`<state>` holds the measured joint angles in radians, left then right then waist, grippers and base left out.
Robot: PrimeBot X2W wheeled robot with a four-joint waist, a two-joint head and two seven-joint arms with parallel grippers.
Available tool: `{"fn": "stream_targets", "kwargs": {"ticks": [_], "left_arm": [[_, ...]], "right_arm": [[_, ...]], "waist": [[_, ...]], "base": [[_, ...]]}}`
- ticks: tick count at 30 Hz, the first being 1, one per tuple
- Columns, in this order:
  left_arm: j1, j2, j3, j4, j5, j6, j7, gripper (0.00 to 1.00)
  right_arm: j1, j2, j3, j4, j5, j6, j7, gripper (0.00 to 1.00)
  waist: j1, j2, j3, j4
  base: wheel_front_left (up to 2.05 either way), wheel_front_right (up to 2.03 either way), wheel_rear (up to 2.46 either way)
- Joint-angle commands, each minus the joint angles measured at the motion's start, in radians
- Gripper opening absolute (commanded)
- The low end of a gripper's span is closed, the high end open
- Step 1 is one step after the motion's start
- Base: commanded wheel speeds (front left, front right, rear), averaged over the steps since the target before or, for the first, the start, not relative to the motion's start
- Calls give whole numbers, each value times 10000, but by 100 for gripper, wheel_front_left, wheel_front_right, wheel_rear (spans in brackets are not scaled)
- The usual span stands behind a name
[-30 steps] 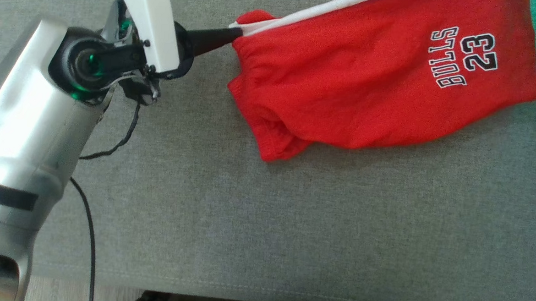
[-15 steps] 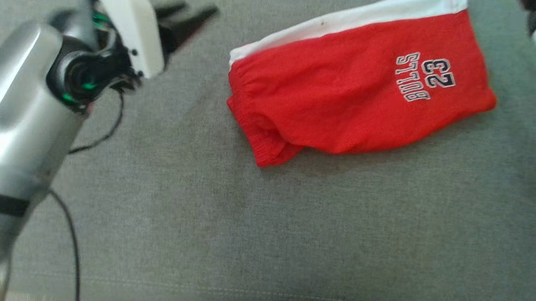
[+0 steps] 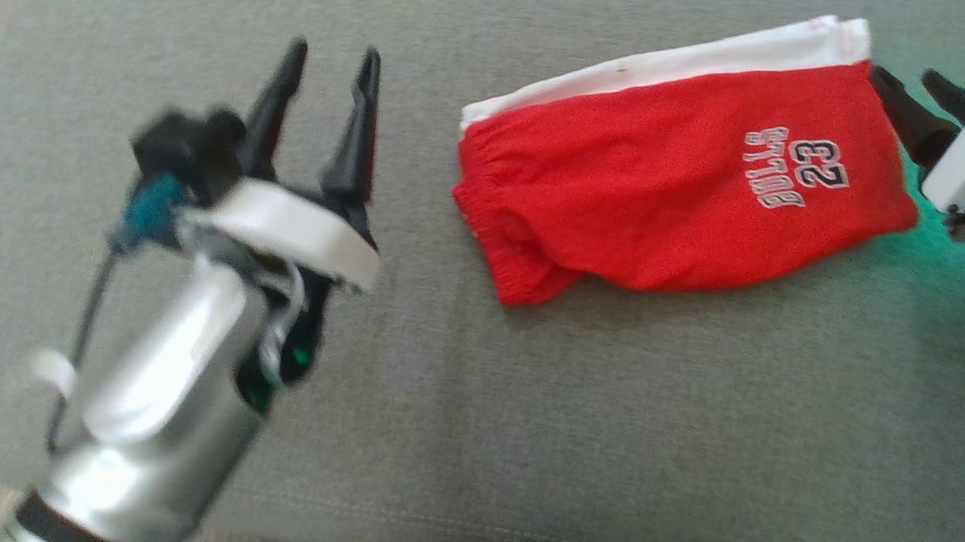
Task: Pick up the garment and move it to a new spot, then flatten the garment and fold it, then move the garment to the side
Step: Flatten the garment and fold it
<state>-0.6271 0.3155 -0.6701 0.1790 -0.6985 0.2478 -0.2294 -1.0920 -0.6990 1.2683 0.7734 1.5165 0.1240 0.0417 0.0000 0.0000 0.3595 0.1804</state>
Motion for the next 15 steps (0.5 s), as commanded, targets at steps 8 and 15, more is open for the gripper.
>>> {"fn": "stream_targets", "kwargs": {"ticks": [8,15], "left_arm": [[1774,-1023,1180,-1468,921,221,-318,100],[3304,-2322,2359,-1564,1785,-564,-321,100]], "right_arm": [[302,-71,-8,1250,648,67,2072,100],[587,437,-31,1304,1547,67,4868,100]], "waist": [[0,0,279,870],[0,0,286,1345]], "base": [[0,0,0],[0,0,0]]}}
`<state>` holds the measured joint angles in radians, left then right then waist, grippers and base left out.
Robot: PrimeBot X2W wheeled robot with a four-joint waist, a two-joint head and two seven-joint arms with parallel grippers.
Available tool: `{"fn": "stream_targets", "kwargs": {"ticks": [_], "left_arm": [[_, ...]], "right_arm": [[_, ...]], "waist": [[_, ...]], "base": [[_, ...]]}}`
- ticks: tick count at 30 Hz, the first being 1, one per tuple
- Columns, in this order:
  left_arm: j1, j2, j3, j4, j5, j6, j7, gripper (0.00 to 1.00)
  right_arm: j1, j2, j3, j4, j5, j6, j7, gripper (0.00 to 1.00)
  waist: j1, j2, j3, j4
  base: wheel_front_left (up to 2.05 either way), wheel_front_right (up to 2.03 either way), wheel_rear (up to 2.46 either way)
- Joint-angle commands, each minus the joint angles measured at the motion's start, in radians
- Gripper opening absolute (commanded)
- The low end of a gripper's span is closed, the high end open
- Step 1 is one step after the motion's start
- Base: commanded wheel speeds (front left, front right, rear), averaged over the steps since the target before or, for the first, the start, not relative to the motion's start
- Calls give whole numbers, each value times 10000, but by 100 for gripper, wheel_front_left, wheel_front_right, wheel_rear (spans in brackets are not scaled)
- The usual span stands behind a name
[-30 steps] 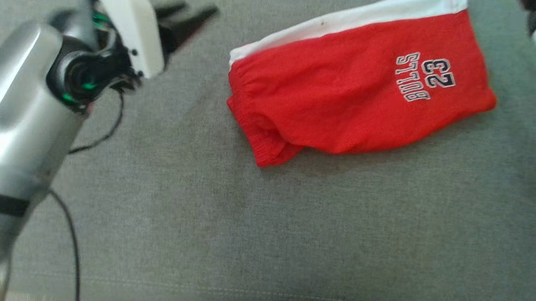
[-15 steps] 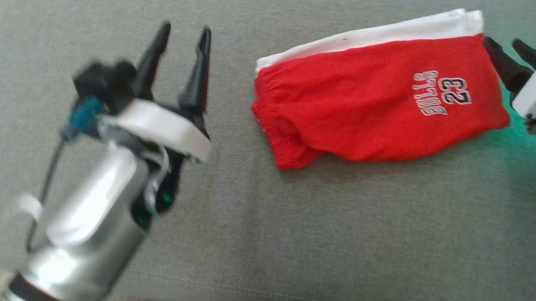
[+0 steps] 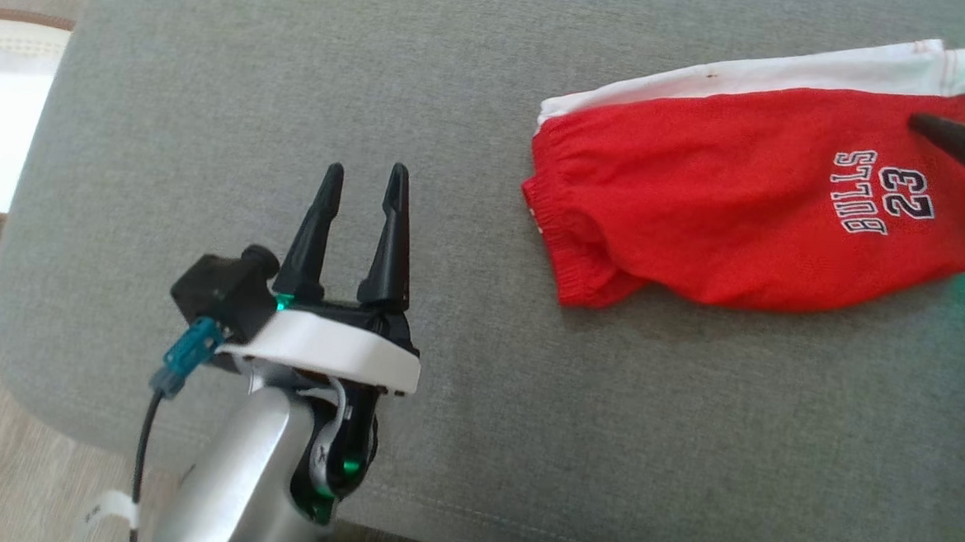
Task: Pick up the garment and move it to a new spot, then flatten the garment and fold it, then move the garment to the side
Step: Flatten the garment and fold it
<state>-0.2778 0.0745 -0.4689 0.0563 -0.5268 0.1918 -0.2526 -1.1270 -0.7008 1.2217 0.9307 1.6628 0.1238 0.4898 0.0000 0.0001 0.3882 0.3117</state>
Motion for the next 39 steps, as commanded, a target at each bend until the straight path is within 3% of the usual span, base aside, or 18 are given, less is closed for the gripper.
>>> {"fn": "stream_targets", "kwargs": {"ticks": [1,8,9,10,11,12,19,27,33,39], "left_arm": [[-108,10,437,-319,169,-112,-90,100],[134,-220,782,-211,637,-579,-90,100],[153,-227,808,-187,656,-611,-90,100],[167,-232,832,-178,649,-636,-90,100],[179,-235,830,-186,590,-639,-90,100],[192,-237,821,-183,529,-632,-90,100],[356,-240,1132,-194,874,-511,-91,100],[759,-241,1534,-113,1785,-516,-91,100],[952,-242,1631,87,1865,-605,-91,100],[998,-242,1608,172,1840,-620,-91,100]], "right_arm": [[977,513,437,-281,172,69,668,100],[998,852,463,-383,42,69,1327,100],[997,886,466,-397,5,69,1372,92],[982,911,472,-423,-85,69,1363,80],[969,930,475,-458,-185,69,1273,56],[977,953,477,-485,-268,69,1140,0],[1060,831,224,-940,-655,69,-293,0],[1356,181,-22,-1509,-1011,69,-1792,0],[1495,-337,-67,-1537,-1096,69,-2086,0],[1404,-500,-131,-1619,-1103,69,-2162,0]], "waist": [[0,-1,-3,72],[0,-1,-42,218],[0,-1,-51,220],[0,-1,-63,216],[0,-1,-85,208],[0,-1,-131,195],[0,-1,-606,-196],[0,-1,-1356,-1139],[0,-1,-1698,-1761],[0,-1,-1784,-1911]], "base": [[0,0,0],[0,0,0],[0,0,0],[0,0,0],[0,0,0],[0,0,0],[0,0,0],[0,0,0],[0,0,0],[0,0,0]]}}
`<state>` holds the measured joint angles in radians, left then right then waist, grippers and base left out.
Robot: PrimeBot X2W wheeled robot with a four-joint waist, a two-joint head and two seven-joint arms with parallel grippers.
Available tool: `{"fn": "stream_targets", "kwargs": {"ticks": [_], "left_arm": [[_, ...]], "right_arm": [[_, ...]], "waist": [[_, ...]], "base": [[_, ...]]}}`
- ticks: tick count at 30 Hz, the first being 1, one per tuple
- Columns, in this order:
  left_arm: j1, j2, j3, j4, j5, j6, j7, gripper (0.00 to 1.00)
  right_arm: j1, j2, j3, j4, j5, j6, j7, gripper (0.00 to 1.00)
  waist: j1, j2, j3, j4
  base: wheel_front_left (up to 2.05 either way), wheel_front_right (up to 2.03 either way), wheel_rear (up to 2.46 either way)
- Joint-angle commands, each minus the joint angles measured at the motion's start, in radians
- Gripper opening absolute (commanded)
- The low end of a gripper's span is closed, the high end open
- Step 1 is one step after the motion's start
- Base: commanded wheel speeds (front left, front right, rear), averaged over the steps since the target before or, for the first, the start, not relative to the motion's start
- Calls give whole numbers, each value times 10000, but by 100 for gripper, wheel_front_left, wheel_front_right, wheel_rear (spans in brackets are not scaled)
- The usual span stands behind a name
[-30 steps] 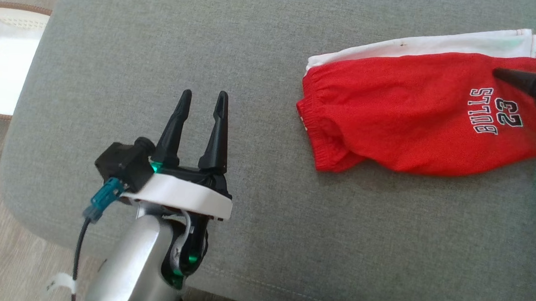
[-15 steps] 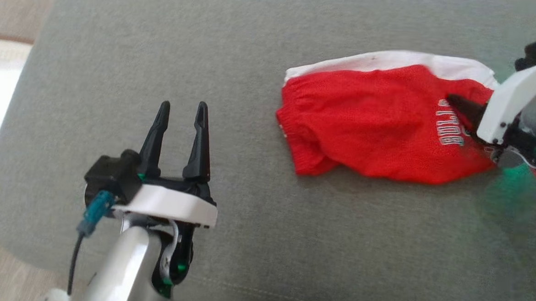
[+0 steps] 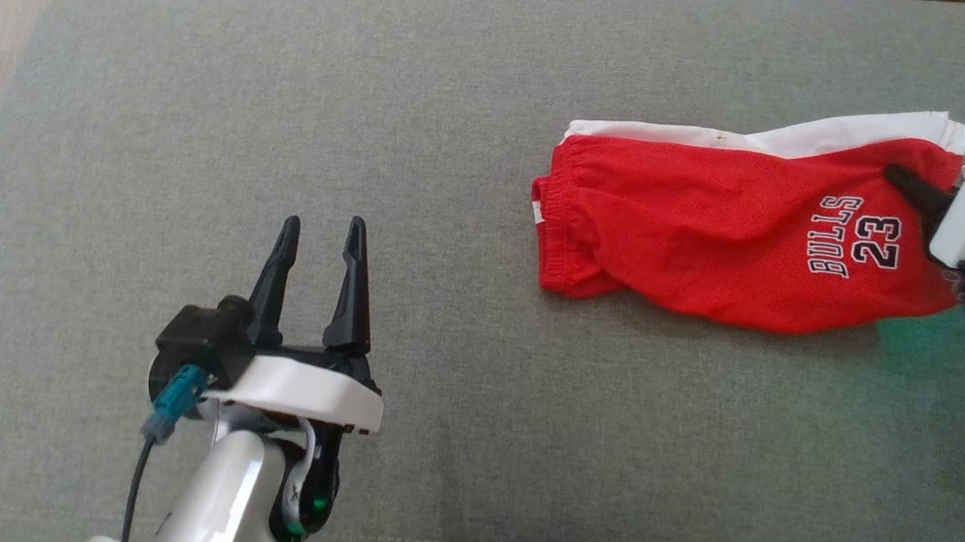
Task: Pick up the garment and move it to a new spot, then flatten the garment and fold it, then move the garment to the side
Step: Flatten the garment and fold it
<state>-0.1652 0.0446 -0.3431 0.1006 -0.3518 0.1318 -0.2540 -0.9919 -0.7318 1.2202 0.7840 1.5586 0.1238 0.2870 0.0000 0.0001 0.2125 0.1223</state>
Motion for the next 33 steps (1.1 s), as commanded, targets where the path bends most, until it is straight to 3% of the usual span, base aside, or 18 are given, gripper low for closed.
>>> {"fn": "stream_targets", "kwargs": {"ticks": [1,12,24,26,27,33], "left_arm": [[-129,57,331,-249,73,-21,-78,100],[-37,57,130,-105,-248,39,-78,100],[-129,57,-291,-167,-565,270,-78,100],[-136,57,-298,-170,-595,305,-78,100],[-139,57,-301,-170,-603,324,-78,100],[-45,57,-152,-129,-572,366,-78,100]], "right_arm": [[8,-153,-120,-220,-95,69,-183,0],[-396,1306,-539,-1349,541,69,56,0],[-576,2901,-150,189,309,69,551,0],[-563,3057,-114,350,252,69,529,42],[-561,3111,-106,387,230,69,508,100],[-527,3145,-197,-132,116,69,90,100]], "waist": [[0,-1,-44,-9],[0,-1,-123,679],[0,-1,248,1520],[0,-1,262,1560],[0,-1,261,1564],[0,-1,12,1198]], "base": [[0,0,0],[0,0,0],[0,0,0],[0,0,0],[0,0,0],[0,0,0]]}}
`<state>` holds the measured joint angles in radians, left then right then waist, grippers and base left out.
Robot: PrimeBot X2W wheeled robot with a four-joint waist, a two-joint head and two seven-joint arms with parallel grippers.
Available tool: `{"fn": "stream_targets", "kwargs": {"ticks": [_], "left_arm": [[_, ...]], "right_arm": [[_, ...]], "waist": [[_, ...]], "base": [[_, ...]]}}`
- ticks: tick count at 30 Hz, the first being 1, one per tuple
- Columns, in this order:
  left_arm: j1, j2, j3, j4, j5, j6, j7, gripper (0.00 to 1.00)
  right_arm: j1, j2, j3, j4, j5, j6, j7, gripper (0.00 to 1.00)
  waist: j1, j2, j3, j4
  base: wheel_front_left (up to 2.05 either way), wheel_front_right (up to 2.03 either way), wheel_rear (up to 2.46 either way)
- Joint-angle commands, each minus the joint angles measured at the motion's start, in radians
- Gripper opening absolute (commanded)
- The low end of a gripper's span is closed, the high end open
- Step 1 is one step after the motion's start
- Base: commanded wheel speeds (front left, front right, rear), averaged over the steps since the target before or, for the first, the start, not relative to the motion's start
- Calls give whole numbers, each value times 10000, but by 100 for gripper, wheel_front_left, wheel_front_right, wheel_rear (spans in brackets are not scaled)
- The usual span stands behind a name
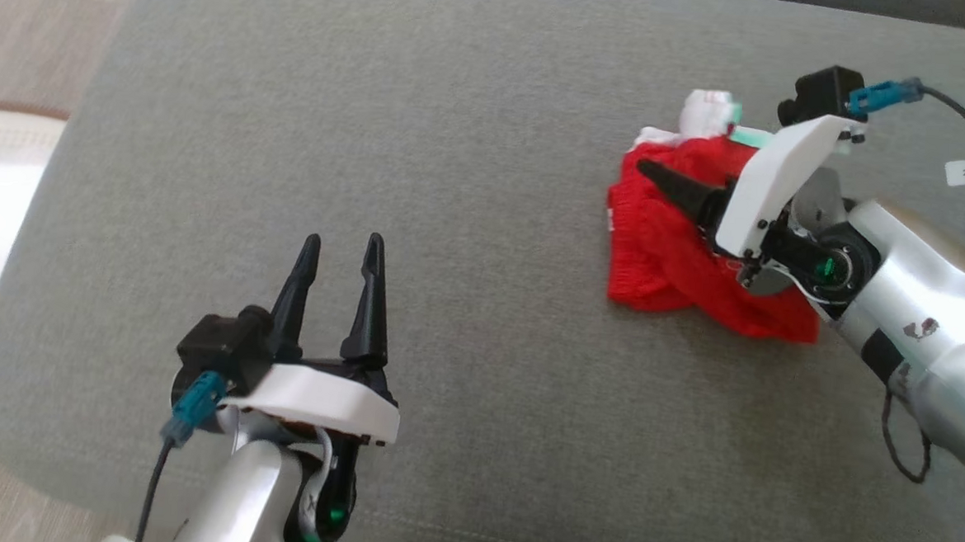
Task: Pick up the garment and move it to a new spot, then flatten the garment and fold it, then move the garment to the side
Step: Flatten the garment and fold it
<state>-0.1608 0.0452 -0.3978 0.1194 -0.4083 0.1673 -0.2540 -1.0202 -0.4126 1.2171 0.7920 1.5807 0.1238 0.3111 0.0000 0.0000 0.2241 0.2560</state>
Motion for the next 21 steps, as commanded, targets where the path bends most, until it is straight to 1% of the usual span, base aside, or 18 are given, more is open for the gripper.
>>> {"fn": "stream_targets", "kwargs": {"ticks": [1,4,9,10,11,13,15,17,18,21], "left_arm": [[-78,51,432,-319,7,-6,-78,100],[-27,51,570,-342,67,-46,-78,100],[90,51,798,-336,186,-130,-78,100],[107,51,823,-324,206,-153,-78,100],[107,51,823,-324,206,-153,-78,100],[110,51,812,-305,242,-209,-78,100],[110,51,818,-311,277,-231,-78,100],[127,51,835,-325,302,-247,-78,100],[144,51,831,-325,329,-270,-78,100],[132,51,789,-307,355,-299,-78,100]], "right_arm": [[-226,-114,-235,-407,-101,69,-300,100],[-108,-459,-567,-1180,-23,69,-893,100],[308,-1441,-1168,-2396,-124,69,-2312,100],[419,-1655,-1264,-2534,-193,69,-2637,100],[419,-1655,-1264,-2534,-193,69,-2637,100],[693,-2082,-1425,-2708,-325,69,-3269,100],[974,-2448,-1504,-2670,-511,69,-3854,100],[1223,-2660,-1444,-2458,-720,69,-4228,100],[1392,-2716,-1342,-2051,-908,69,-4460,100],[1550,-2484,-1196,-1365,-930,69,-4417,100]], "waist": [[0,0,-162,-235],[0,0,-312,-527],[0,0,-521,-999],[0,0,-543,-1068],[0,0,-543,-1068],[0,0,-574,-1132],[0,0,-591,-1184],[0,0,-591,-1223],[0,0,-584,-1232],[0,0,-543,-1177]], "base": [[0,0,0],[0,0,0],[0,0,0],[0,0,0],[0,0,0],[0,0,0],[0,0,0],[0,0,0],[0,0,0],[0,0,0]]}}
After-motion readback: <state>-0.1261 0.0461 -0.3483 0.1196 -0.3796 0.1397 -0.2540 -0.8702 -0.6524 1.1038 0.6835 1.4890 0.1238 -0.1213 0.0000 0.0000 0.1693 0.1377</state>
